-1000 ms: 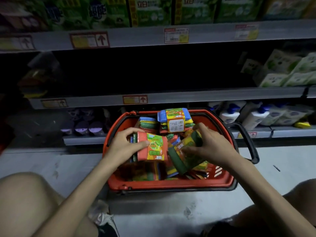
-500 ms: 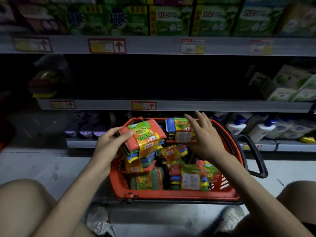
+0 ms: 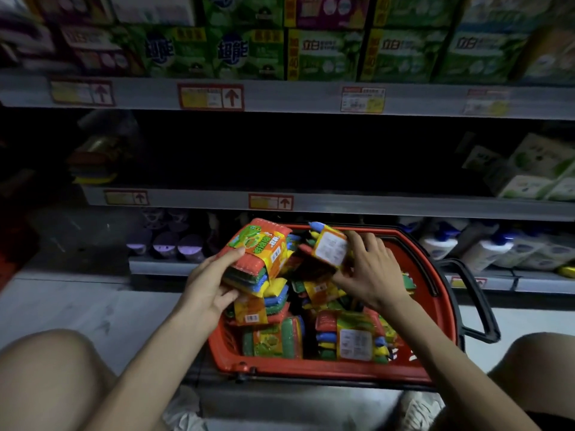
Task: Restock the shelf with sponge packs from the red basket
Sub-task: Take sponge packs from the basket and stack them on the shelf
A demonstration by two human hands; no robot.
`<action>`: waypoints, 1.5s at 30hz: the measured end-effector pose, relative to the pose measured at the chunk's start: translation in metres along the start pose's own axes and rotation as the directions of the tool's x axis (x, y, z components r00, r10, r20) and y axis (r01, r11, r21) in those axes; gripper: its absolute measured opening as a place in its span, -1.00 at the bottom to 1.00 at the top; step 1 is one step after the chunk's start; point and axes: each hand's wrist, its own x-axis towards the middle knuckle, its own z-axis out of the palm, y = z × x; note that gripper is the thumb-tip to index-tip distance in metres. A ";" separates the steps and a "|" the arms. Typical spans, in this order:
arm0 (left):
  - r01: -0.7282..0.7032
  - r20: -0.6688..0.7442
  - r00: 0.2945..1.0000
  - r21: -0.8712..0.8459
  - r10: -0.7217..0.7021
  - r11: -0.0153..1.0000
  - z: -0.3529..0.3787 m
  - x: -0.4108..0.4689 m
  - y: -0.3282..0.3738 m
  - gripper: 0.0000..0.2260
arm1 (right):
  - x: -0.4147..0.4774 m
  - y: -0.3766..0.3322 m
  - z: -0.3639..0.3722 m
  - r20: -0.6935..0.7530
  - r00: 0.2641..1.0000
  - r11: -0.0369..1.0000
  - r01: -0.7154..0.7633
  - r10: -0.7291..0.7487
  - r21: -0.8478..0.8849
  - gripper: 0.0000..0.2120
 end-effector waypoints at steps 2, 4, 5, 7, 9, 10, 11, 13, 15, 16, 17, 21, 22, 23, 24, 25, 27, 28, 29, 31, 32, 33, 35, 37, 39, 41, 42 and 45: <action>-0.005 -0.009 1.000 -0.028 0.005 1.000 -0.001 -0.001 0.002 -0.74 | -0.002 -0.006 -0.003 -0.024 0.997 0.981 -0.063 0.069 0.184 -0.24; 0.001 -0.020 1.000 -0.076 -0.003 0.997 -0.002 -0.001 0.003 -0.73 | -0.002 -0.013 -0.009 -0.022 0.988 0.905 -0.129 0.151 0.405 -0.38; 0.007 -0.024 1.000 -0.106 -0.010 0.994 -0.001 -0.002 0.004 -0.72 | -0.002 -0.015 -0.011 -0.007 0.978 0.837 -0.173 0.207 0.519 -0.43; 0.018 -0.024 0.999 -0.155 -0.021 0.988 0.000 -0.002 0.006 -0.75 | -0.001 -0.018 -0.017 0.051 0.949 0.642 -0.249 0.310 0.725 -0.53; 0.032 -0.009 0.999 -0.200 -0.034 0.979 0.003 -0.005 0.008 -0.76 | -0.003 -0.020 -0.024 0.122 0.934 0.406 -0.261 0.337 0.876 -0.58; 0.035 0.002 0.999 -0.226 -0.035 0.974 0.004 -0.006 0.009 -0.74 | -0.004 -0.021 -0.028 0.151 0.931 0.303 -0.256 0.332 0.918 -0.55; 0.032 0.013 0.999 -0.251 -0.030 0.967 0.004 -0.007 0.010 -0.69 | -0.005 -0.023 -0.032 0.161 0.933 0.231 -0.242 0.321 0.942 -0.52; 0.018 0.039 0.999 -0.283 -0.007 0.959 0.005 -0.009 0.012 -0.54 | -0.006 -0.028 -0.038 0.153 0.935 0.131 -0.204 0.321 0.970 -0.56; -0.003 0.049 0.999 -0.306 0.019 0.952 0.002 -0.009 0.013 -0.48 | -0.003 -0.033 -0.041 0.172 0.924 0.036 -0.196 0.343 0.980 -0.66; -0.013 0.047 0.998 -0.319 0.030 0.948 0.002 -0.009 0.014 -0.48 | -0.002 -0.034 -0.042 0.203 0.910 -0.002 -0.217 0.362 0.976 -0.70; -0.024 0.043 0.998 -0.332 0.041 0.943 0.000 -0.009 0.015 -0.49 | 0.000 -0.035 -0.043 0.249 0.896 -0.051 -0.249 0.368 0.967 -0.71; -0.087 0.011 0.995 -0.378 0.098 0.922 -0.006 -0.011 0.017 -0.50 | 0.003 -0.043 -0.046 0.326 0.909 -0.106 -0.309 0.258 0.945 -0.64; -0.113 -0.008 0.993 -0.383 0.119 0.917 -0.008 -0.012 0.018 -0.49 | 0.003 -0.046 -0.047 0.270 0.934 -0.026 -0.272 0.233 0.962 -0.67; -0.140 -0.035 0.990 -0.386 0.137 0.912 -0.011 -0.012 0.019 -0.50 | 0.003 -0.049 -0.049 0.197 0.958 0.087 -0.219 0.208 0.972 -0.68; -0.168 -0.064 0.986 -0.380 0.155 0.910 -0.015 -0.012 0.020 -0.51 | 0.003 -0.052 -0.049 0.138 0.976 0.203 -0.171 0.165 0.964 -0.68; -0.191 -0.090 0.981 -0.366 0.170 0.911 -0.018 -0.011 0.021 -0.51 | 0.003 -0.054 -0.049 0.108 0.989 0.308 -0.135 0.102 0.942 -0.67; -0.220 -0.112 0.975 -0.338 0.193 0.915 -0.024 -0.011 0.023 -0.52 | 0.003 -0.065 -0.053 0.103 0.995 0.437 -0.087 -0.012 0.895 -0.60; -0.227 -0.113 0.973 -0.332 0.200 0.916 -0.025 -0.012 0.023 -0.54 | 0.004 -0.072 -0.052 0.104 0.993 0.467 -0.070 -0.048 0.882 -0.59; -0.228 -0.110 0.973 -0.330 0.203 0.916 -0.025 -0.013 0.022 -0.53 | 0.005 -0.080 -0.053 0.094 0.993 0.491 -0.046 -0.074 0.870 -0.59; -0.234 -0.106 0.972 -0.329 0.210 0.915 -0.024 -0.016 0.021 -0.45 | 0.005 -0.104 -0.053 0.034 0.995 0.526 0.023 -0.097 0.850 -0.62; -0.240 -0.113 0.970 -0.324 0.215 0.915 -0.025 -0.017 0.021 -0.42 | 0.005 -0.116 -0.052 -0.007 0.997 0.532 0.050 -0.083 0.845 -0.63; -0.252 -0.125 0.967 -0.320 0.223 0.913 -0.026 -0.017 0.022 -0.40 | 0.007 -0.128 -0.050 -0.045 0.998 0.543 0.065 -0.049 0.837 -0.64; -0.272 -0.155 0.960 -0.326 0.233 0.905 -0.035 -0.014 0.026 -0.42 | 0.013 -0.152 -0.046 -0.097 0.995 0.578 0.074 0.010 0.812 -0.66; -0.292 -0.194 0.952 -0.352 0.236 0.889 -0.046 -0.009 0.033 -0.51 | 0.019 -0.176 -0.043 -0.111 0.994 0.623 0.088 -0.002 0.778 -0.60; -0.311 -0.240 0.941 -0.342 0.238 0.887 -0.057 -0.001 0.037 -0.58 | 0.027 -0.194 -0.043 -0.128 0.989 0.693 0.144 -0.076 0.707 -0.55; -0.317 -0.272 0.934 -0.337 0.230 0.887 -0.070 0.008 0.042 -0.60 | 0.037 -0.207 -0.044 -0.140 0.975 0.769 0.224 -0.175 0.599 -0.52; -0.321 -0.283 0.931 -0.342 0.228 0.883 -0.076 0.013 0.045 -0.60 | 0.042 -0.212 -0.046 -0.123 0.967 0.798 0.253 -0.222 0.546 -0.49; -0.329 -0.302 0.926 -0.356 0.225 0.874 -0.095 0.029 0.058 -0.59 | 0.055 -0.228 -0.049 0.011 0.937 0.839 0.308 -0.350 0.448 -0.38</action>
